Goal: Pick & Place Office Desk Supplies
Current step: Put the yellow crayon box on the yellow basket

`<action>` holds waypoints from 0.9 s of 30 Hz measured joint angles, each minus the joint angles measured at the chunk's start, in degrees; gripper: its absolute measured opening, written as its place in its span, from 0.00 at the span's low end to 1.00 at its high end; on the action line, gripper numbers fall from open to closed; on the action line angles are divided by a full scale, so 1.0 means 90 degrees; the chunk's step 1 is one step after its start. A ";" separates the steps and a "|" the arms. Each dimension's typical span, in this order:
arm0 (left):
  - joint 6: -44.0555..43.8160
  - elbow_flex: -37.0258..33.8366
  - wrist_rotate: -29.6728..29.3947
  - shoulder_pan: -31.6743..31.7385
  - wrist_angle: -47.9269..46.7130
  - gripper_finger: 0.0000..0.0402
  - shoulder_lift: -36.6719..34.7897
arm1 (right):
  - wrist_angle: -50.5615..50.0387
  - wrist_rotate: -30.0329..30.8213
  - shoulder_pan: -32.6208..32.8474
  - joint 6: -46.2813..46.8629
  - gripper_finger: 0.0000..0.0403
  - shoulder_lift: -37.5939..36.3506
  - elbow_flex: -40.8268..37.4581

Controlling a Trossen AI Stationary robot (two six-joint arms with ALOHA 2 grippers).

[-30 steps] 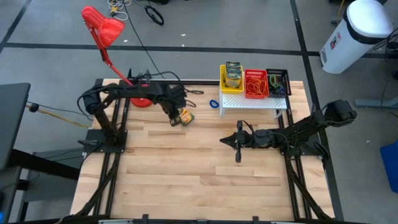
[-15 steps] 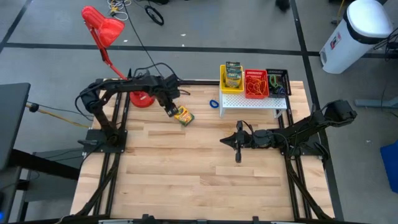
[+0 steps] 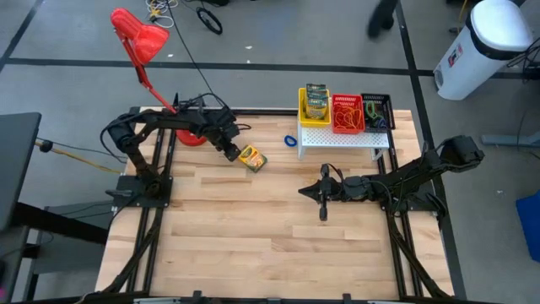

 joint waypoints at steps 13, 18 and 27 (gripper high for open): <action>-0.0199 0.0005 0.0175 -0.0377 0.0415 0.32 0.0183 | 0.0004 0.0000 -0.0005 -0.0001 0.03 0.0000 0.0000; -0.0252 0.0005 0.0177 -0.0501 0.0654 0.31 0.0259 | 0.0006 0.0002 -0.0005 0.0000 0.03 0.0000 0.0000; -0.0196 -0.0002 0.0304 -0.0503 0.0607 0.04 0.0287 | 0.0008 0.0000 -0.0005 0.0000 0.03 0.0000 0.0000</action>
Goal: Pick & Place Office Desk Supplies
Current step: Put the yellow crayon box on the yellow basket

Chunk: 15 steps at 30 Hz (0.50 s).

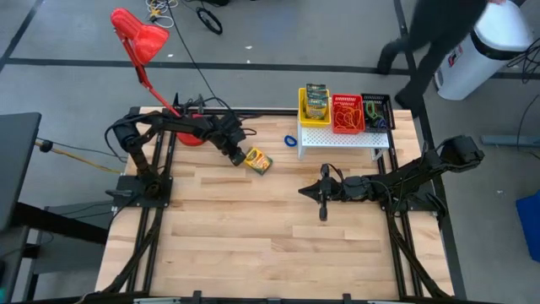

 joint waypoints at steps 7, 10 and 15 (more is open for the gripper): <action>0.0130 -0.0011 -0.0141 -0.0017 -0.0141 0.01 -0.0197 | 0.0000 0.0002 0.0000 0.0000 0.03 0.0000 0.0000; 0.0285 -0.0011 -0.0352 -0.0027 -0.0205 0.01 -0.0567 | 0.0000 0.0000 0.0000 -0.0001 0.03 0.0000 0.0000; 0.0525 -0.0009 -0.0566 -0.0044 -0.0429 0.01 -0.1243 | 0.0000 0.0000 0.0000 -0.0002 0.03 0.0000 0.0000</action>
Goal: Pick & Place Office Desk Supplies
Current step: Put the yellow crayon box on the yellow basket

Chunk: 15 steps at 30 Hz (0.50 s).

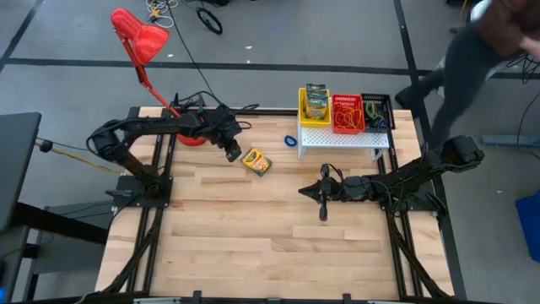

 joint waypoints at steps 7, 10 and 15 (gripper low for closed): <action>-0.0354 0.0005 -0.0059 -0.0143 -0.0148 0.07 -0.0326 | 0.0000 0.0002 0.0000 0.0000 0.03 0.0000 0.0000; -0.0262 0.0005 0.0137 -0.0154 -0.0277 0.15 -0.0145 | 0.0000 0.0002 0.0000 -0.0002 0.03 0.0000 0.0000; 0.0127 -0.0549 0.0184 0.0102 0.0252 0.25 -0.0088 | 0.0000 0.0002 0.0000 0.0003 0.03 0.0000 0.0000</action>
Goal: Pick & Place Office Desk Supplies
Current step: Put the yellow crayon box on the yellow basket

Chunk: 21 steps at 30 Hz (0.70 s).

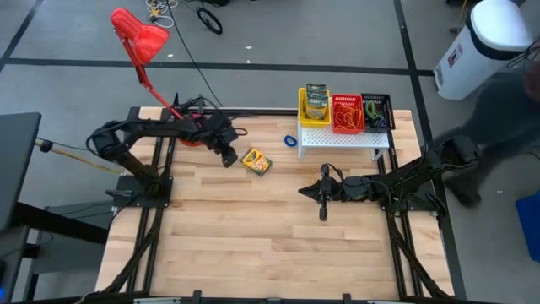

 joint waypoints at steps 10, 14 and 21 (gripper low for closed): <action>-0.1278 -0.0840 0.0995 0.0406 0.1877 0.27 -0.0019 | 0.0013 0.0007 0.0000 -0.0103 0.03 0.0000 0.0000; -0.1080 -0.0842 0.0739 0.0149 0.1870 0.27 -0.0019 | 0.0095 0.0007 0.0000 -0.0139 0.03 0.0000 0.0000; -0.0983 -0.0842 0.0164 -0.0125 0.1669 0.27 -0.0019 | 0.0100 0.0005 0.0000 -0.0148 0.03 0.0000 0.0000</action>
